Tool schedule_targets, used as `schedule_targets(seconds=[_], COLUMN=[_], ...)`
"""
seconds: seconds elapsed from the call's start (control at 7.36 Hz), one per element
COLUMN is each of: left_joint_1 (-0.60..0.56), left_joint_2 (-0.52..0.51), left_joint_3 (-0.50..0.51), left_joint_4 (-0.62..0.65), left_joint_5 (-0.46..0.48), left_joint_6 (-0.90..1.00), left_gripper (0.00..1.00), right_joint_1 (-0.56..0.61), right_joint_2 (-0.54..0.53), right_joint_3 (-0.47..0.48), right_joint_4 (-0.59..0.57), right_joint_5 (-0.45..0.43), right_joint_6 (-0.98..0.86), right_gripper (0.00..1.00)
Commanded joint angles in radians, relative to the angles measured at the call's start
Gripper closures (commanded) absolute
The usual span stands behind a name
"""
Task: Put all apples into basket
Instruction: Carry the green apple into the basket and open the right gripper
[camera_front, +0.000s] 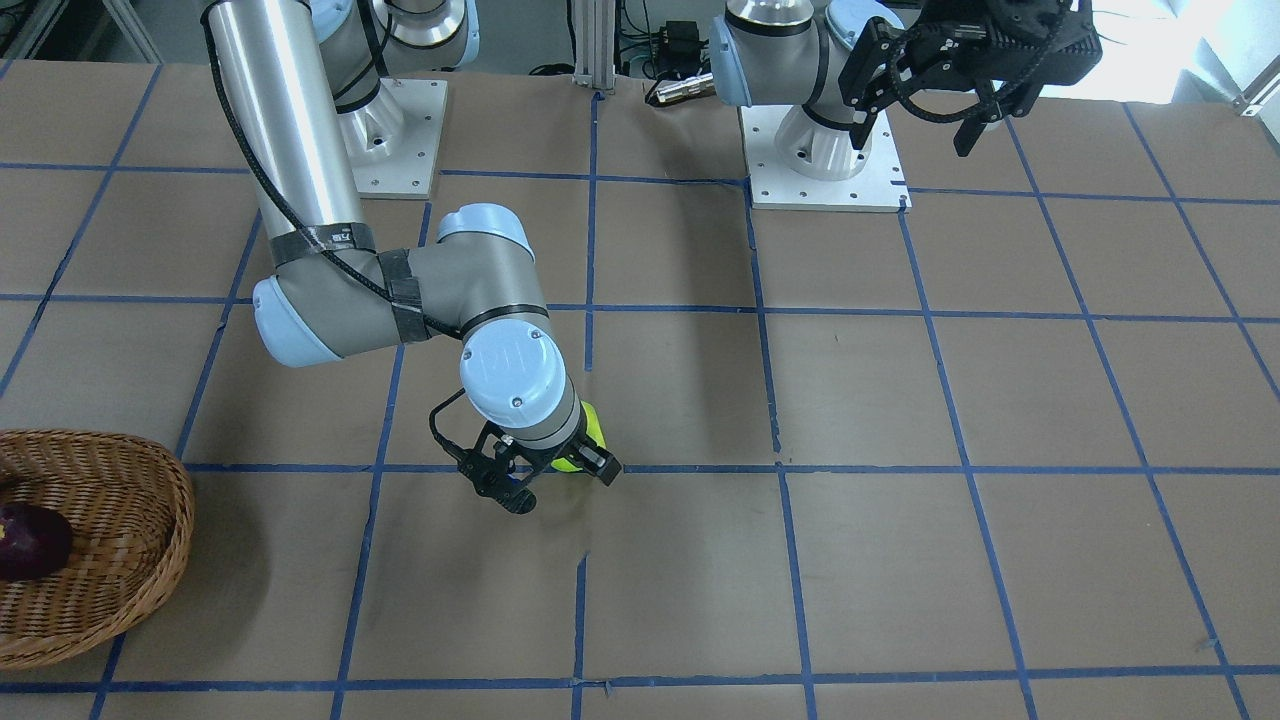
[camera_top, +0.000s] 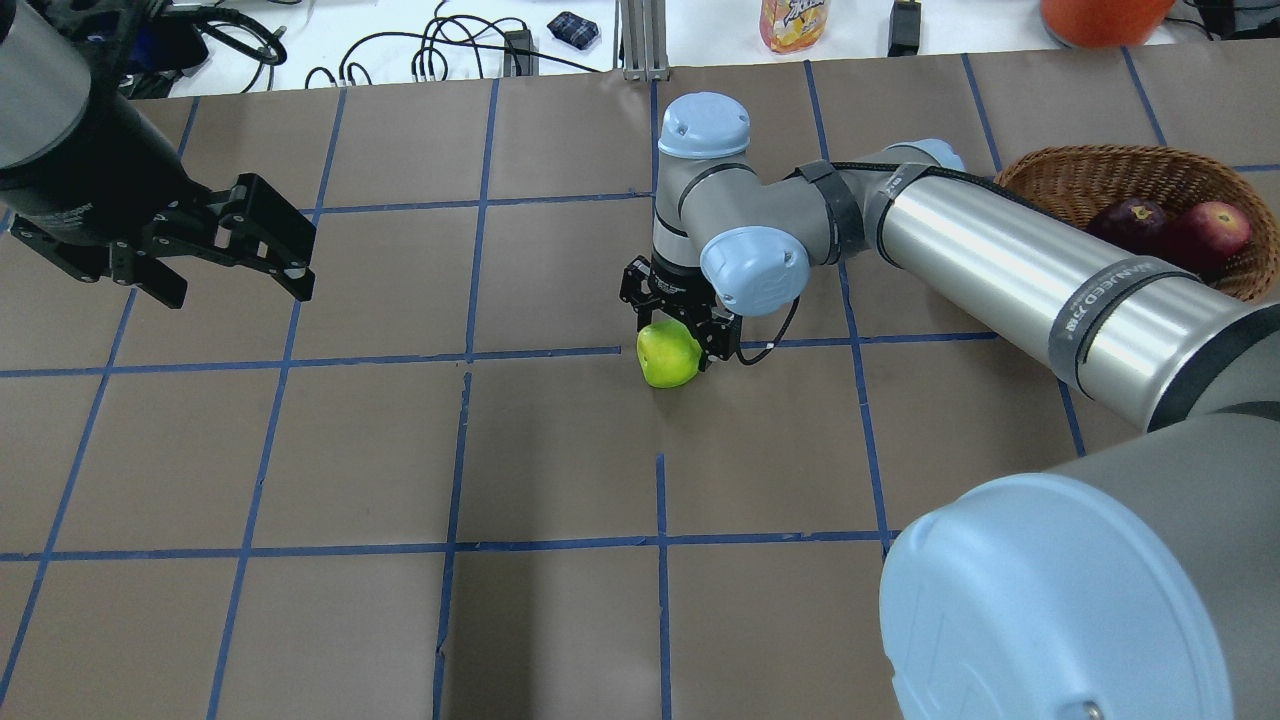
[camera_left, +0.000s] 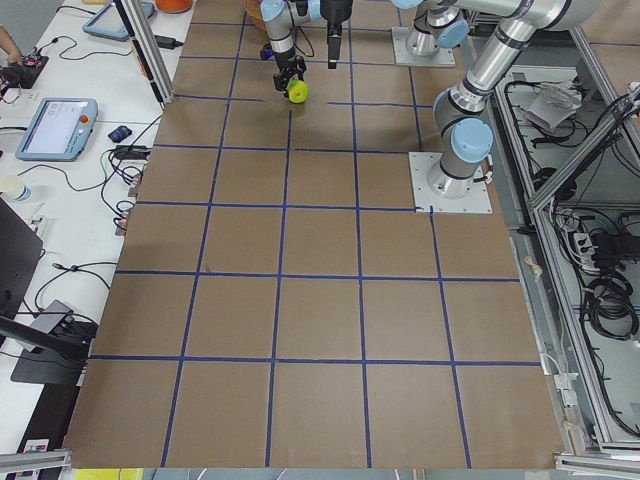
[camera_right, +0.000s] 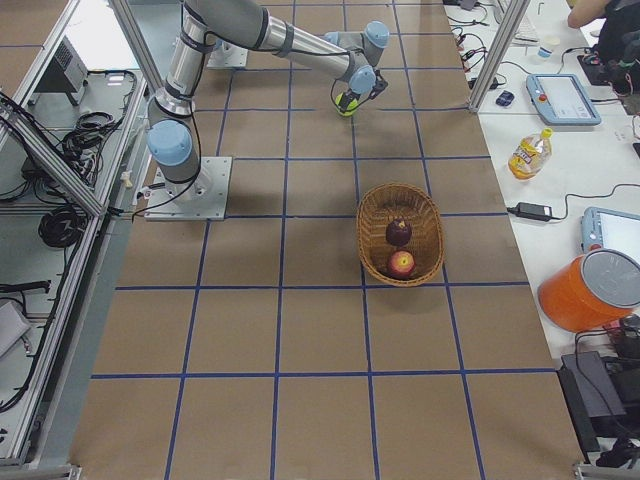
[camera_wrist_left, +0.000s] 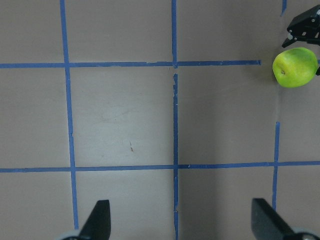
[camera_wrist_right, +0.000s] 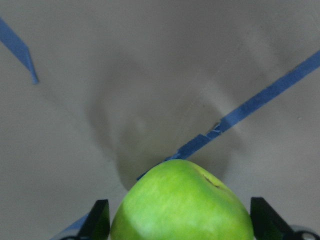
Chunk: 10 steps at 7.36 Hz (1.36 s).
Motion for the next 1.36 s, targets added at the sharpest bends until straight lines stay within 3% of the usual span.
schedule_targets(seconds=[0.0, 0.14, 0.27, 0.41, 0.54, 0.95, 1.22], left_joint_1=[-0.001, -0.001, -0.001, -0.001, -0.001, 0.0, -0.005], left_joint_2=[0.004, 0.003, 0.004, 0.004, 0.004, 0.004, 0.007], left_joint_3=[-0.001, -0.001, -0.001, -0.003, -0.001, -0.001, -0.004], left_joint_4=[-0.001, -0.001, -0.001, -0.001, -0.001, -0.001, -0.001], left_joint_5=[0.002, 0.001, 0.002, 0.005, 0.006, 0.001, 0.007], left_joint_6=[-0.001, -0.001, -0.001, -0.001, -0.001, -0.001, -0.001], left_gripper=[0.0, 0.0, 0.0, 0.0, 0.0, 0.0, 0.0], right_joint_1=[0.0, 0.0, 0.0, 0.0, 0.0, -0.061, -0.216], right_joint_2=[0.002, 0.001, 0.001, -0.001, -0.005, -0.08, -0.16], right_joint_3=[0.006, 0.006, 0.006, 0.004, 0.003, -0.045, -0.082], right_joint_4=[0.0, 0.0, 0.0, 0.0, -0.002, 0.017, 0.194], right_joint_5=[0.003, 0.003, 0.038, 0.054, 0.053, 0.037, 0.028], right_joint_6=[0.0, -0.002, 0.0, -0.002, -0.014, -0.041, -0.234], right_gripper=[0.0, 0.12, 0.37, 0.88, 1.0, 1.0, 1.0])
